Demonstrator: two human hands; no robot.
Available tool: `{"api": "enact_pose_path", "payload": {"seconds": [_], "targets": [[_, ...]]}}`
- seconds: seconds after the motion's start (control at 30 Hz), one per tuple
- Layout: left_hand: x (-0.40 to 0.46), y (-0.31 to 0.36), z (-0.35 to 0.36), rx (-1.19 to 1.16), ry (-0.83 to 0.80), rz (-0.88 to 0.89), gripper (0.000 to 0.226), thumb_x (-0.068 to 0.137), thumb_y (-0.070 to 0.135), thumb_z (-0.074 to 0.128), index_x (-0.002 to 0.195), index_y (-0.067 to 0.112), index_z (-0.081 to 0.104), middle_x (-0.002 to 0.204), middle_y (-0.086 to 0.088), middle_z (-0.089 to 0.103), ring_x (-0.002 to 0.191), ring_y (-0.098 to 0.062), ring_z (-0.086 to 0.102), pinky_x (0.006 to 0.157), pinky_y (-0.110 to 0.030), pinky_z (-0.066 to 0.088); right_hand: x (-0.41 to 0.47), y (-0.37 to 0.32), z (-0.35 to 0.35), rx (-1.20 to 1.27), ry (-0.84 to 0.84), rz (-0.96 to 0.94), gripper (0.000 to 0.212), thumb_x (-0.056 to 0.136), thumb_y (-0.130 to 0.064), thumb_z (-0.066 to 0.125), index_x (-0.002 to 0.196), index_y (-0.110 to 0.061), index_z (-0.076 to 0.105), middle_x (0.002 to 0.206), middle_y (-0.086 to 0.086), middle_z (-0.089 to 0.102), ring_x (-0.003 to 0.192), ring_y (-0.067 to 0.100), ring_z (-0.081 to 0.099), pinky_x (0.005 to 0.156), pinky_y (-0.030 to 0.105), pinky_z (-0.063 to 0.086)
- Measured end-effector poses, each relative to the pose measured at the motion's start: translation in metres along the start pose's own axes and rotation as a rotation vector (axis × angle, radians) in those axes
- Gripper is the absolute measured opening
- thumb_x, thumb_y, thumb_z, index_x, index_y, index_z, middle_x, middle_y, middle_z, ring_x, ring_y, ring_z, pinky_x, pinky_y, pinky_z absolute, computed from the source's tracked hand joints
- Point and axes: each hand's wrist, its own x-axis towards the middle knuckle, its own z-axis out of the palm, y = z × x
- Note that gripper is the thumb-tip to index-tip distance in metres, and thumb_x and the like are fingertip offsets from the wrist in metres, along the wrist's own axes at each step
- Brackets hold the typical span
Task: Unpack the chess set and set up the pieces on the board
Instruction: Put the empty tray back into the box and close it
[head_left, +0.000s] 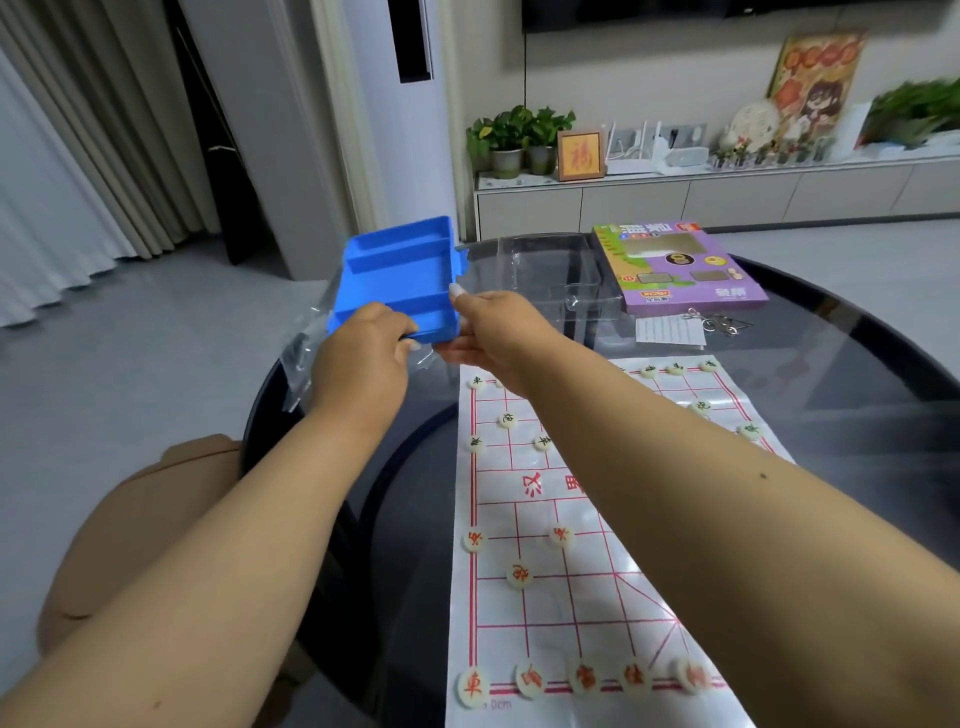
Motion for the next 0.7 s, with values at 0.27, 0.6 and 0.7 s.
{"api": "enact_pose_path", "payload": {"seconds": [0.27, 0.6, 0.7], "targets": [[-0.017, 0.039, -0.020, -0.138, 0.054, 0.033, 0.025, 0.089, 0.011, 0.064, 0.113, 0.009, 0.068, 0.114, -0.005, 0.061, 0.095, -0.022, 0.062, 0.082, -0.019, 0.038, -0.030, -0.010, -0.011, 0.311, 0.057, -0.006, 0.029, 0.099, -0.014, 0.045, 0.116, 0.009, 0.051, 0.121, 0.025, 0.057, 0.100, 0.037, 0.065, 0.087, 0.044, 0.055], [-0.065, 0.067, -0.016, -0.841, -0.104, -0.505, 0.047, 0.100, 0.049, 0.028, 0.110, 0.014, 0.059, 0.092, -0.005, 0.067, 0.088, -0.024, 0.066, 0.083, -0.039, 0.054, -0.083, -0.028, -0.052, 0.527, 0.175, -0.083, 0.011, 0.098, -0.011, 0.047, 0.089, -0.009, 0.053, 0.112, 0.014, 0.060, 0.100, 0.030, 0.066, 0.086, 0.043, 0.056], [-0.059, 0.069, -0.021, -1.474, -0.156, -0.840, 0.070, 0.094, 0.065, 0.024, 0.139, 0.014, 0.040, 0.116, -0.016, 0.064, 0.103, -0.031, 0.065, 0.095, -0.047, 0.049, -0.099, -0.027, -0.062, 0.561, 0.195, -0.071, 0.008, 0.097, -0.011, 0.048, 0.091, -0.010, 0.052, 0.117, 0.016, 0.059, 0.099, 0.031, 0.066, 0.084, 0.044, 0.056]]}}
